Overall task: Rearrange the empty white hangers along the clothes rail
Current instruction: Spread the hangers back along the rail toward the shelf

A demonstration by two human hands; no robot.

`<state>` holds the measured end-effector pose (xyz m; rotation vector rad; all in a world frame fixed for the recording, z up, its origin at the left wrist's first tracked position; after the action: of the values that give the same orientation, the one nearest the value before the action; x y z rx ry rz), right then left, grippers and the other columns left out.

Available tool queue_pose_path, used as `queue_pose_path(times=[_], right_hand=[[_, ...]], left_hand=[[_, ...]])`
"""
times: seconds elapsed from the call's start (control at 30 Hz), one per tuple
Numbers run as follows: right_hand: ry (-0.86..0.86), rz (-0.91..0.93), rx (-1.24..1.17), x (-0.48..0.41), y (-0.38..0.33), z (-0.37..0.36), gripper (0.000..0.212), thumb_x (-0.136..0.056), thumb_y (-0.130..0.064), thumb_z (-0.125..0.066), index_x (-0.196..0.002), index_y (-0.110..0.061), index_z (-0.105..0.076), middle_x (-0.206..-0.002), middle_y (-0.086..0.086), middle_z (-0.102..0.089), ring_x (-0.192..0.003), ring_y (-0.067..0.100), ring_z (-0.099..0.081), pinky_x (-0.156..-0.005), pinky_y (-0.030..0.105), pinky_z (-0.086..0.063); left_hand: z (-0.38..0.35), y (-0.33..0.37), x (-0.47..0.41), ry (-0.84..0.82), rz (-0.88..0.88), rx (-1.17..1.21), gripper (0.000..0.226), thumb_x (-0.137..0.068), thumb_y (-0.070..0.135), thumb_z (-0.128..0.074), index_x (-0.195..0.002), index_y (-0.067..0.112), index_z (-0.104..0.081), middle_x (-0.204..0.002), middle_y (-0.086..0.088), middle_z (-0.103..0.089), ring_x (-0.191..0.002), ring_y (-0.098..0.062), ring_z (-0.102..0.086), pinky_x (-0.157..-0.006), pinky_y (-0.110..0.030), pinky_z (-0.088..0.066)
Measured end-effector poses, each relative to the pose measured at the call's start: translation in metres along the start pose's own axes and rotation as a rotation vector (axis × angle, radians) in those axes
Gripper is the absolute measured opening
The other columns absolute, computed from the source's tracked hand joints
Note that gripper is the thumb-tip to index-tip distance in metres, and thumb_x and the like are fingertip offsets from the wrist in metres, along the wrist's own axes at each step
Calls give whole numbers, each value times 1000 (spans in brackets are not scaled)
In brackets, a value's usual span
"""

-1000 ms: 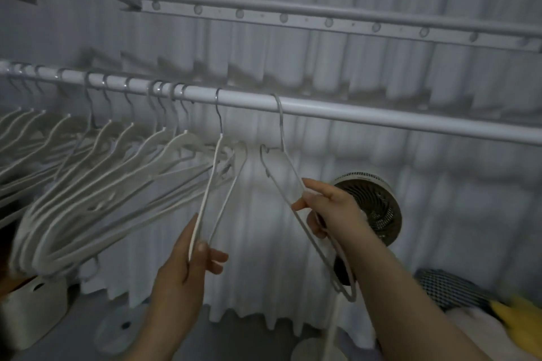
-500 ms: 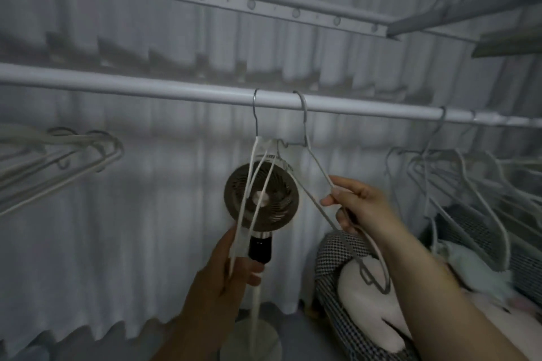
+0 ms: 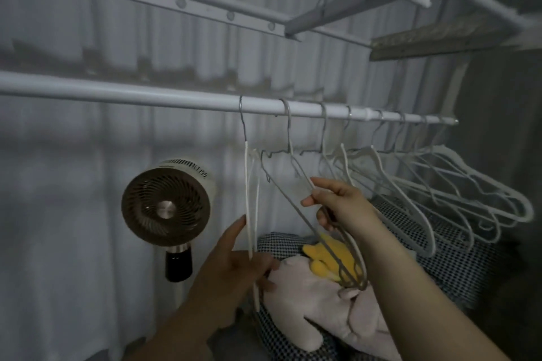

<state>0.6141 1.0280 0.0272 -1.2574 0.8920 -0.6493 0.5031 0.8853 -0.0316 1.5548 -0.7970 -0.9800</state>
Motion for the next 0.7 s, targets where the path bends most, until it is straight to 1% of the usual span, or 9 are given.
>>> queue_pose_path(times=[0.07,0.13,0.23,0.37,0.47,0.53,0.57,0.63,0.7], right_hand=[[-7,2,2,-2,0,12,35,-94,0,-43,-129,2,-45,-67,6,-61,-25,5,-42,-28,12,-30],[-21,4,8,-6,1,22,35,-94,-1,-44,-129,0,-46,-62,2,-63,-26,6,-43,-29,12,-30],[-50,3,15,-11,4,29,34,-93,-2,-45,-128,-1,-47,-64,2,-64,-27,6,-45,-30,12,-31],[-73,3,-9,-14,8,28,33,-93,-2,-45,-126,-2,-48,-63,3,-63,-26,7,-45,-30,13,-30],[-84,1,-25,-17,10,23,34,-93,-1,-45,-127,-1,-46,-62,3,-62,-26,7,-44,-30,12,-30],[-80,3,-29,-19,11,19,34,-92,-1,-47,-127,0,-47,-58,0,-63,-25,7,-44,-30,12,-30],[-77,2,-31,-20,11,17,34,-92,-1,-47,-126,0,-48,-57,0,-63,-25,7,-44,-30,12,-30],[-78,1,-40,-20,11,13,33,-92,-1,-47,-125,0,-48,-60,3,-63,-25,7,-44,-30,12,-30],[-79,3,-52,-19,12,10,33,-92,-1,-47,-125,0,-48,-61,3,-62,-25,7,-43,-30,12,-30]], left_hand=[[-15,4,-9,-1,36,101,59,-86,4,-52,-139,17,-28,-49,-4,-69,-36,-14,-60,-41,-18,-50],[-26,6,-18,6,54,162,52,-87,8,-51,-135,17,-33,-50,-7,-68,-38,-17,-60,-39,-22,-51],[-38,8,-31,8,56,151,39,-86,6,-54,-123,15,-43,-51,-7,-68,-44,-16,-63,-42,-24,-53],[-43,9,-38,-5,81,124,16,-86,2,-53,-100,10,-57,-49,-6,-67,-41,-14,-62,-39,-23,-50],[-36,9,-39,20,69,78,12,-87,4,-52,-89,12,-61,-51,-3,-69,-45,-12,-63,-42,-22,-51],[-31,8,-38,39,85,87,13,-88,5,-52,-89,13,-61,-54,-2,-70,-50,-16,-64,-50,-26,-55],[-29,8,-36,42,98,98,13,-88,6,-51,-91,14,-61,-56,-3,-71,-49,-18,-64,-52,-27,-55],[-27,9,-32,26,118,121,14,-89,8,-50,-94,16,-60,-61,-3,-73,-45,-20,-63,-50,-27,-55],[-26,9,-28,3,118,148,17,-90,9,-48,-100,19,-58,-67,-4,-74,-43,-20,-63,-45,-25,-53]])
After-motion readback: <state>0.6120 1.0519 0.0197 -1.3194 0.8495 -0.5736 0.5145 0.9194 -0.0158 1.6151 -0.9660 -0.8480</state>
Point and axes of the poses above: each hand's wrist, its own x-axis away from the middle knuckle, its own z-axis out of the back of the hand, y = z × x, the point moved 2 cm from there along -x, towards the middle knuckle
